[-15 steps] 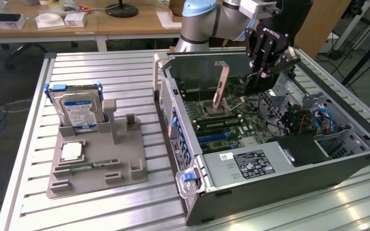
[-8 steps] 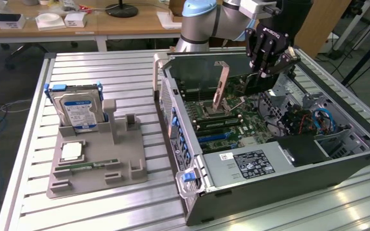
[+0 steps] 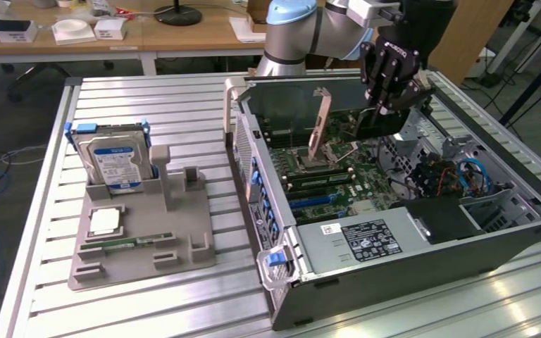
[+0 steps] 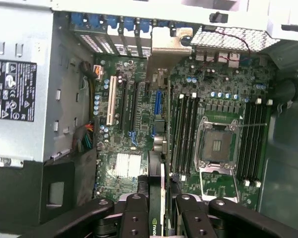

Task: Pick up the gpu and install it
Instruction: 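Insert the gpu into the slot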

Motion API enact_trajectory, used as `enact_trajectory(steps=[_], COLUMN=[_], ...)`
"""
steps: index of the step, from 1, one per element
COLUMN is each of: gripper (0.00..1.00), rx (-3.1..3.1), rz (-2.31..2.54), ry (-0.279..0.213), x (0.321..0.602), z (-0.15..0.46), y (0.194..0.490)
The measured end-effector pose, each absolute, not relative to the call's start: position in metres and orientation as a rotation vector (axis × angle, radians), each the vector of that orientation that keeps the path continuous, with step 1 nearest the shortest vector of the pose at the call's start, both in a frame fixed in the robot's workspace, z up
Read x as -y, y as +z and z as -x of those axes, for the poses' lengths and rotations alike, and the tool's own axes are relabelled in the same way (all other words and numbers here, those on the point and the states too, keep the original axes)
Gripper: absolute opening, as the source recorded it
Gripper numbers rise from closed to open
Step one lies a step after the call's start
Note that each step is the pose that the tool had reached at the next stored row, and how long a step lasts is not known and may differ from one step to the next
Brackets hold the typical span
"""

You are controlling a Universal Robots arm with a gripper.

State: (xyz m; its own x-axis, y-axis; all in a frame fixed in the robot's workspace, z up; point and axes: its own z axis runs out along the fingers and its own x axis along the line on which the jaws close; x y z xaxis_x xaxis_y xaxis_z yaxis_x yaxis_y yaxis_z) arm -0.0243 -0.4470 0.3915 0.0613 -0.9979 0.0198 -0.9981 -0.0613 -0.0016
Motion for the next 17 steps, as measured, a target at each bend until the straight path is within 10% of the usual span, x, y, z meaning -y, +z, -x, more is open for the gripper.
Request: enact_trajectory(steps=[17], gripper=[0.26], rx=[2.198], rz=[-2.228], ry=[0.025], x=[0.4468], z=[0.0245], y=[0.3879])
